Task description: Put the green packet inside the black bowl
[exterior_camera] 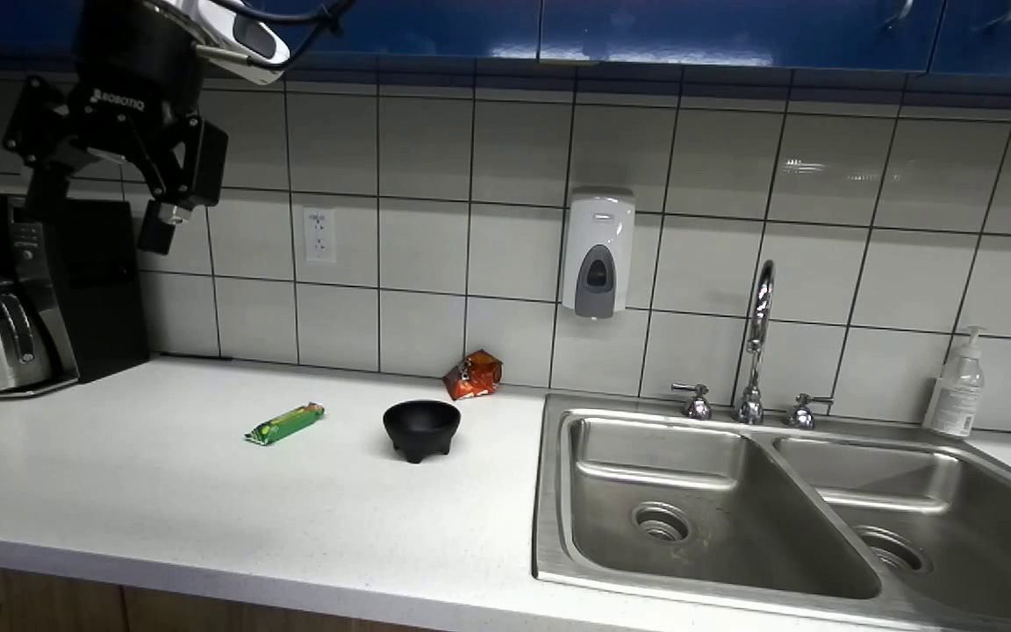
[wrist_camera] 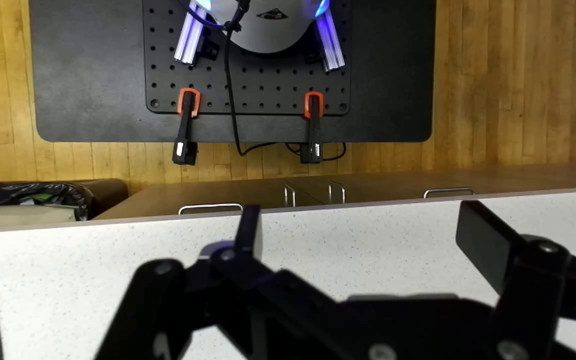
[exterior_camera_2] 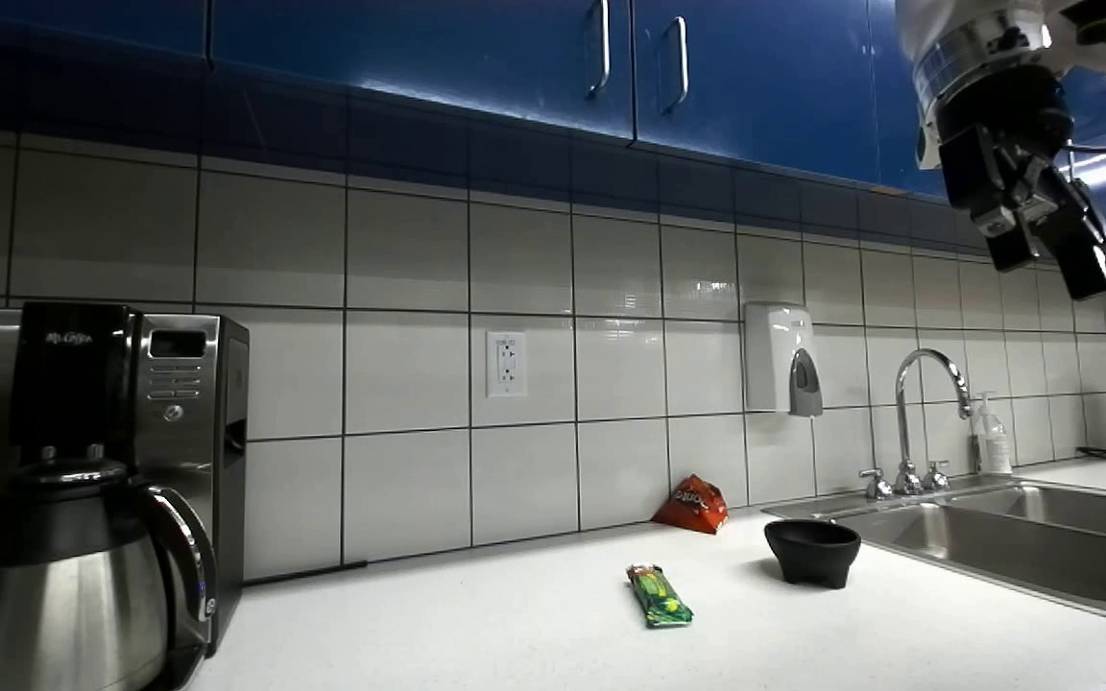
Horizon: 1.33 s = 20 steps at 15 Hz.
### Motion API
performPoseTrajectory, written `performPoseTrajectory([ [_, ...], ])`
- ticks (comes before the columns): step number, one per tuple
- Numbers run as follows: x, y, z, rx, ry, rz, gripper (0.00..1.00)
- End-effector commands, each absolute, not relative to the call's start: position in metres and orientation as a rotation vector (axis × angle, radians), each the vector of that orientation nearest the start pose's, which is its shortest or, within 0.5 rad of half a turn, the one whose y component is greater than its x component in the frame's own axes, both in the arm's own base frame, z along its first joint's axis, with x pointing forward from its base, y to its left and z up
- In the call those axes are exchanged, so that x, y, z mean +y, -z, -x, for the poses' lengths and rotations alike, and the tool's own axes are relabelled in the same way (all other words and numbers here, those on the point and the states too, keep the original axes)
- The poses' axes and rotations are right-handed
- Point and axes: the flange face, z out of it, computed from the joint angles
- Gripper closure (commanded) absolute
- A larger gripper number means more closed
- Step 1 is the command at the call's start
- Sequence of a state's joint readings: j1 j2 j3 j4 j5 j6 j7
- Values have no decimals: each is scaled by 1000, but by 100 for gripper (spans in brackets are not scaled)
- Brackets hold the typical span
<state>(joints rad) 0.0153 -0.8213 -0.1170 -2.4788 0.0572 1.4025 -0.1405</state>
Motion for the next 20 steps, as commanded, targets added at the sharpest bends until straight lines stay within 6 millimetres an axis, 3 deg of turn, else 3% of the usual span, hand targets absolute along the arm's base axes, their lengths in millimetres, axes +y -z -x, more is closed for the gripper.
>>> performPoseTrajectory([
  [1,-27,-526,-275,-127,-344,2959,0],
  [7,-24,-498,-289,-113,-289,2994,0],
  [15,-26,-434,-330,-90,-172,3051,0],
  [20,-17,-404,-354,-104,-126,3080,0],
])
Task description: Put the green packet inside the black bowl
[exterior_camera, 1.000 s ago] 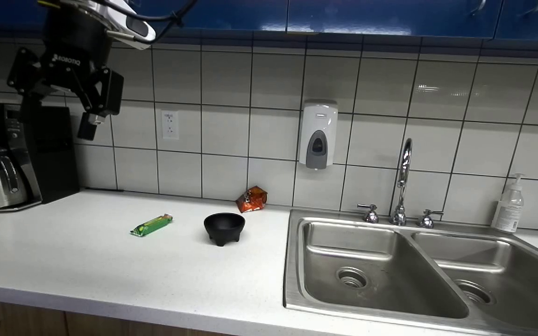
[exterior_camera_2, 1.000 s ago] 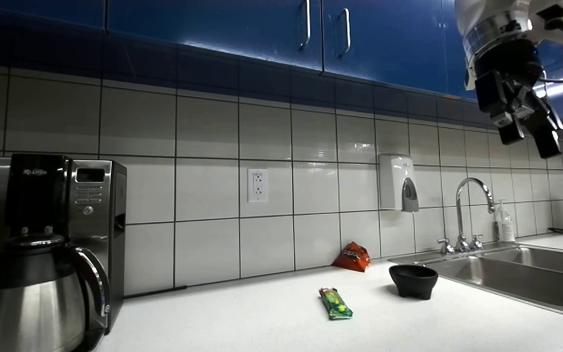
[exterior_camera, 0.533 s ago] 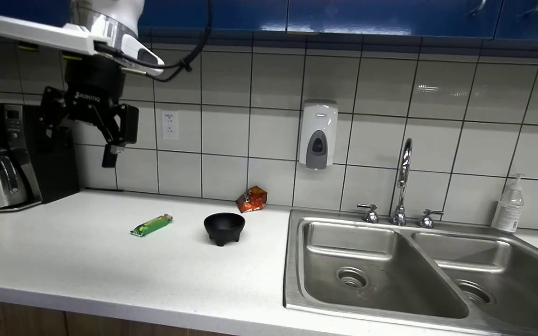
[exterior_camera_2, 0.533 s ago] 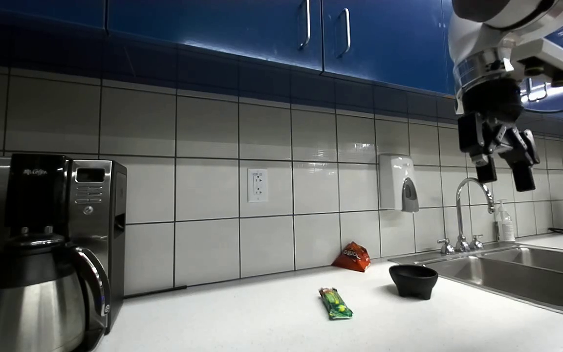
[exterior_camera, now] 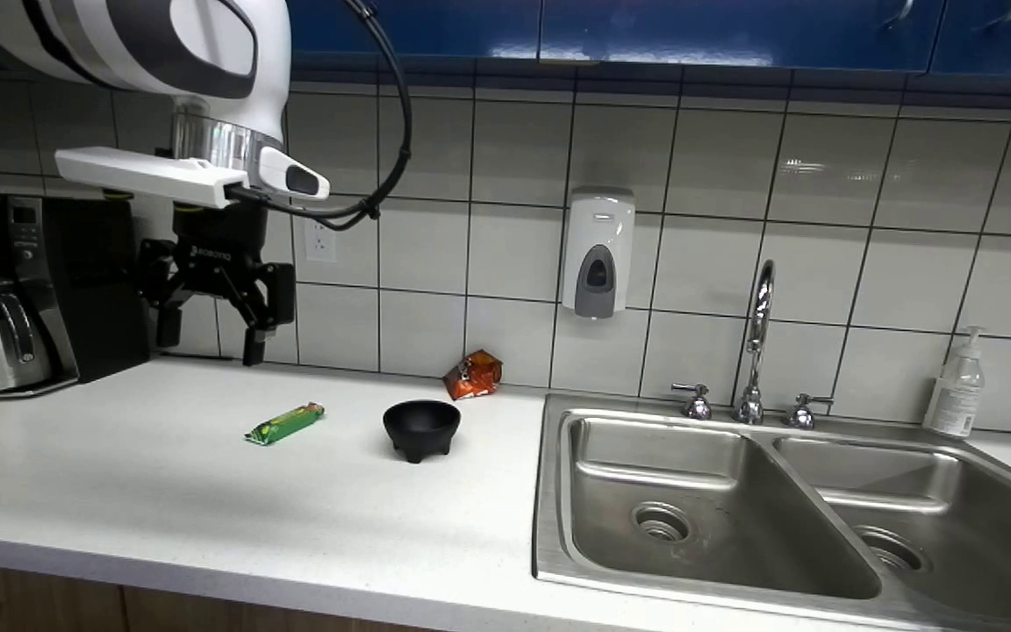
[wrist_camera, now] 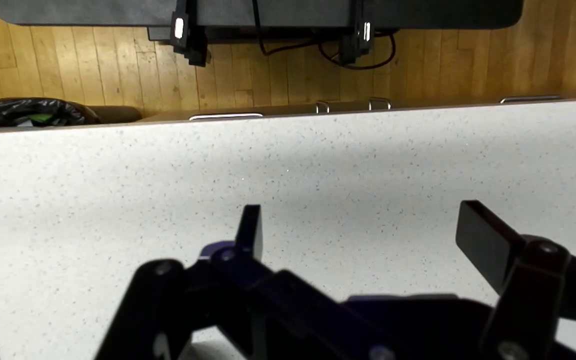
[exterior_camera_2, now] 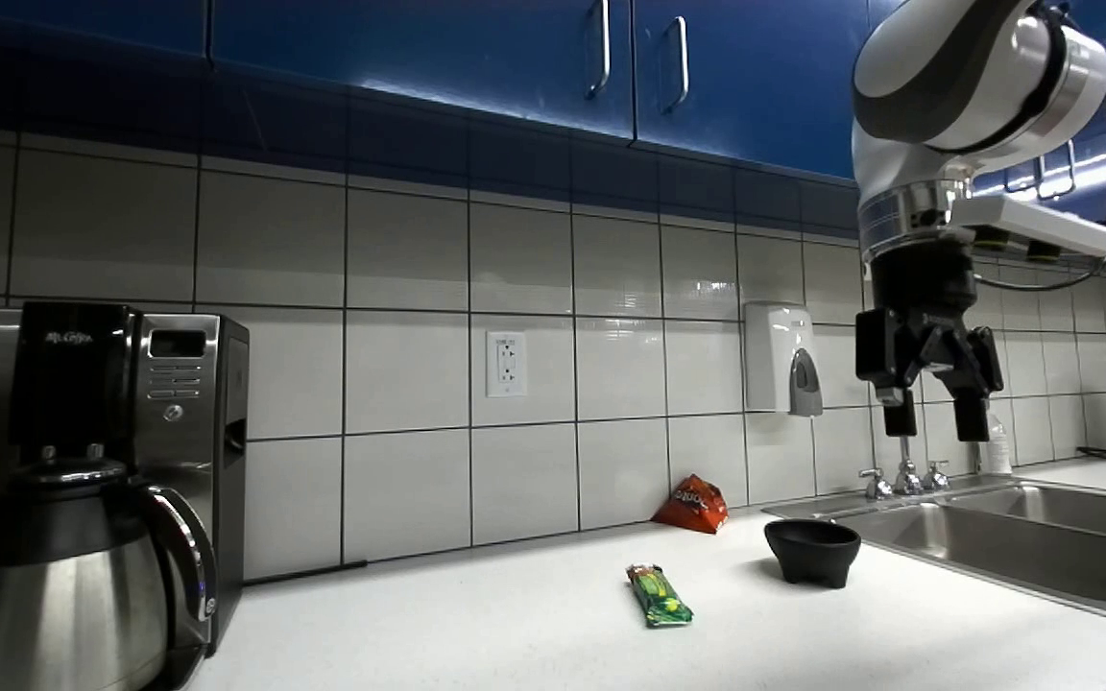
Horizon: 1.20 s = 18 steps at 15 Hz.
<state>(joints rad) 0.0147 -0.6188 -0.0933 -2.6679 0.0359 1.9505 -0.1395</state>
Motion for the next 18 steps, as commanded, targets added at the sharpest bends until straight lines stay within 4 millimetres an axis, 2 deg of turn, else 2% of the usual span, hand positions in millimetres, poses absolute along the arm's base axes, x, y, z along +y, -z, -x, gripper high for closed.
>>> performPoseTrajectory([
  [1,-14,-399,-359,-110,-120,3084,0],
  [9,3,-362,-405,-107,-104,3105,0],
  [14,12,-349,-444,-70,-75,3104,0],
  [18,30,-341,-472,-64,-35,3103,0],
])
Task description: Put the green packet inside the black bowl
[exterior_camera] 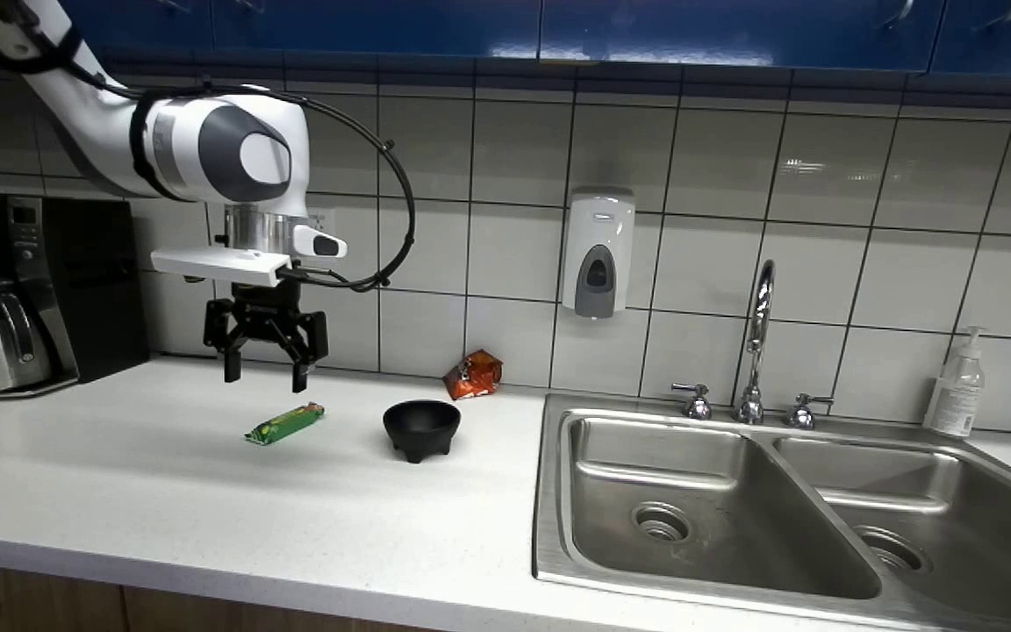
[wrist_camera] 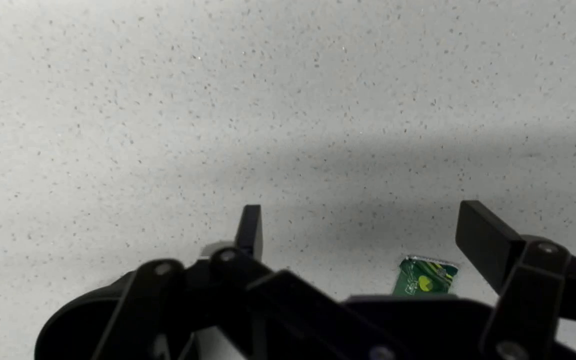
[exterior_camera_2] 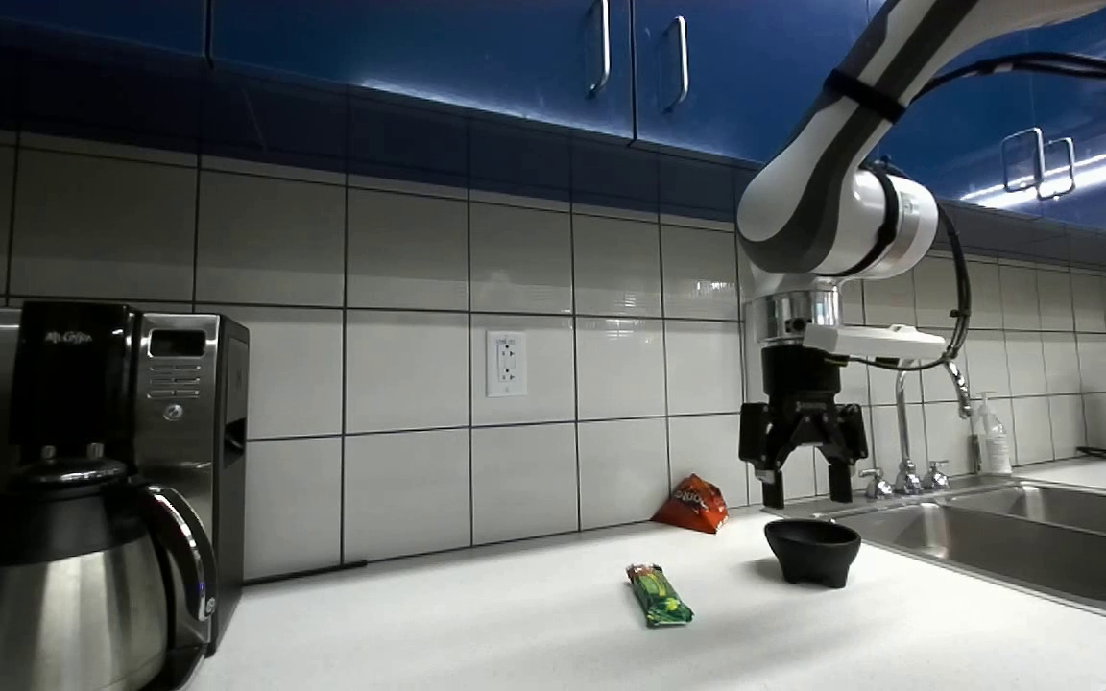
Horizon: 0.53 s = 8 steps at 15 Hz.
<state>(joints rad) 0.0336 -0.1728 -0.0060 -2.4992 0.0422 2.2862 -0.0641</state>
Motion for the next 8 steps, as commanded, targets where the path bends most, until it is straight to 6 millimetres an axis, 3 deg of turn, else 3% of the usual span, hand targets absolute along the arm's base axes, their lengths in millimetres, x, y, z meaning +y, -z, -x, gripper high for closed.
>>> performPoseTrajectory([
  [1,36,-337,-477,-63,-29,3100,0],
  [8,65,-300,-509,-43,-4,3097,0],
])
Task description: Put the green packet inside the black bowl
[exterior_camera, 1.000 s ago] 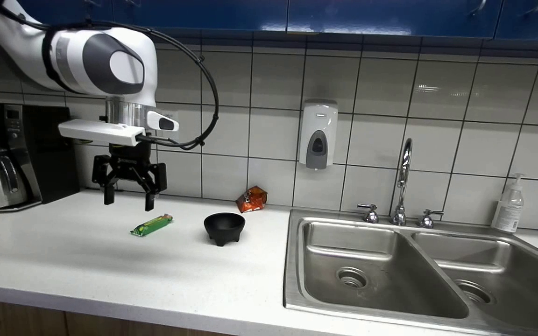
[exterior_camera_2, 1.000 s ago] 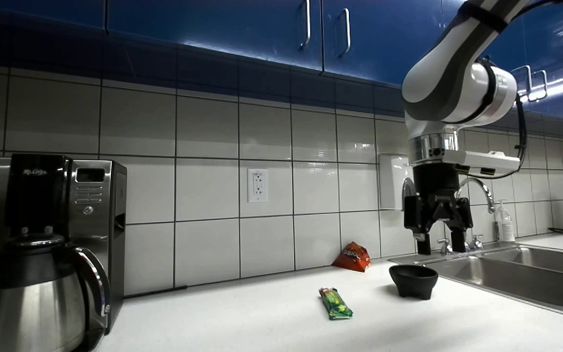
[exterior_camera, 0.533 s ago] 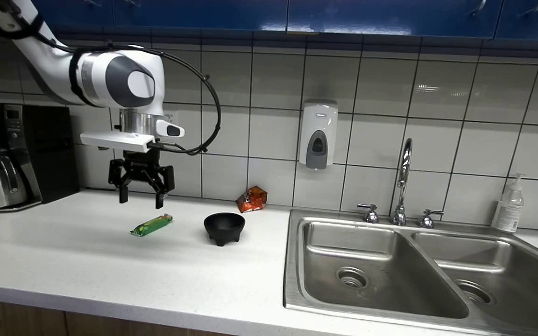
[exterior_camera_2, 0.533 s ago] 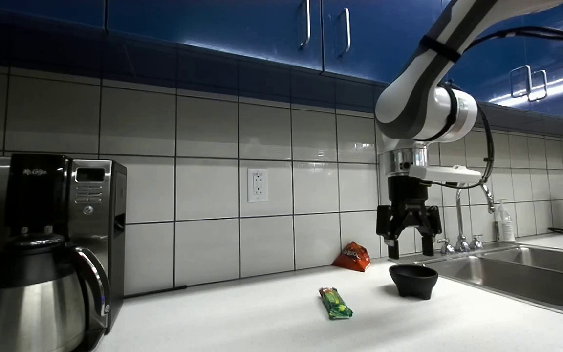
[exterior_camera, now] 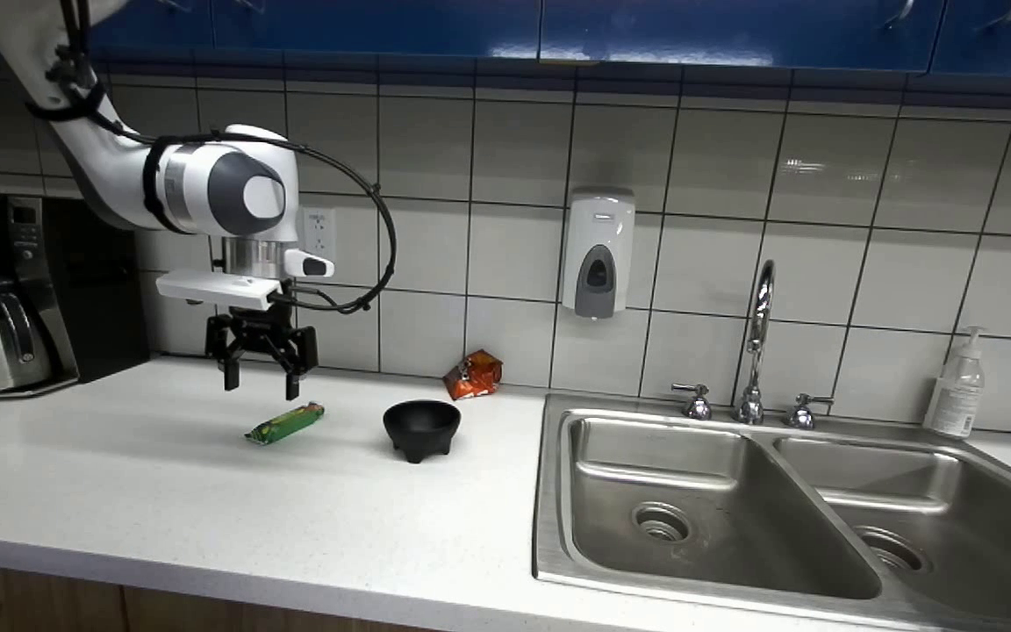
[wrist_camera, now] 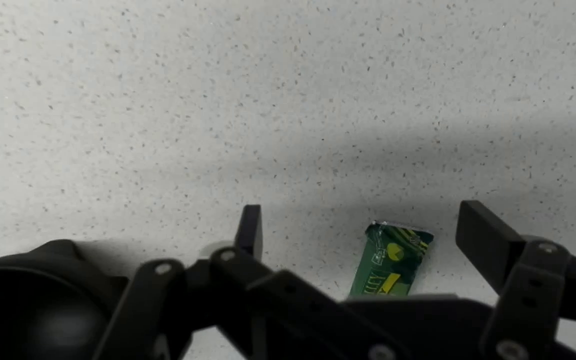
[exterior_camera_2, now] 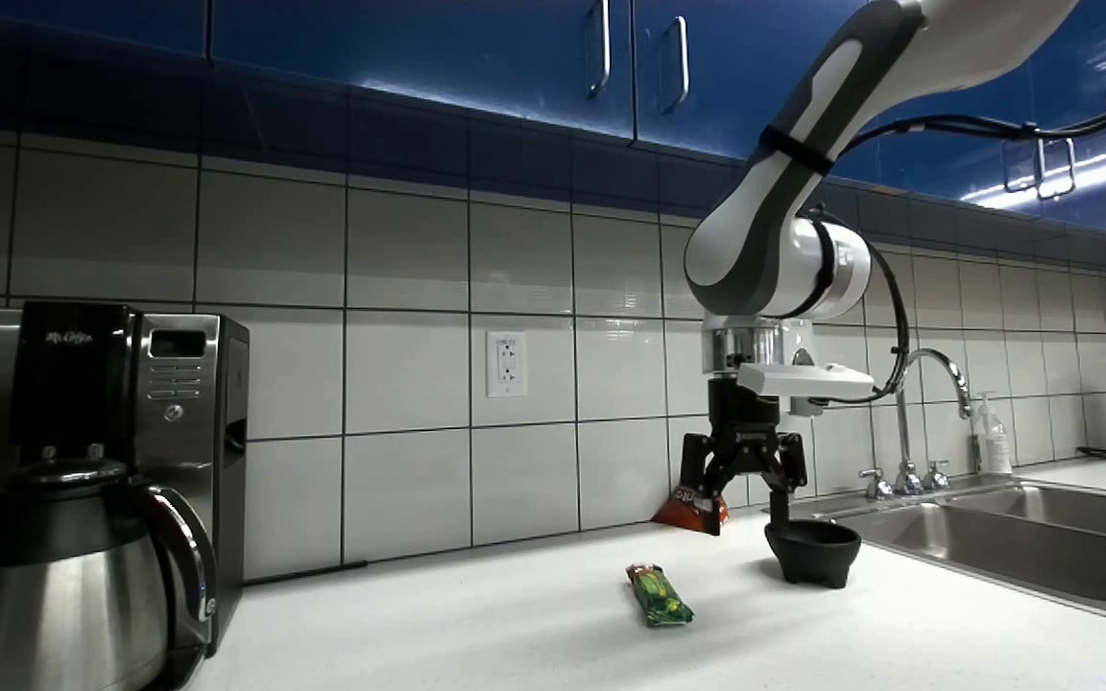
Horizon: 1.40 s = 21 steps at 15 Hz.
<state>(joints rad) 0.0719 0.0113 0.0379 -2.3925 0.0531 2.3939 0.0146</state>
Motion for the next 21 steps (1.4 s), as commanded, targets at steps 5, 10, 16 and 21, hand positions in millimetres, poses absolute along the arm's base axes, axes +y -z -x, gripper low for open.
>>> performPoseTrajectory([
  [5,74,-280,-534,-2,24,3090,0],
  [10,83,-259,-552,30,35,3091,0],
  [16,98,-247,-573,67,81,3086,0],
  [21,100,-236,-585,115,106,3090,0],
])
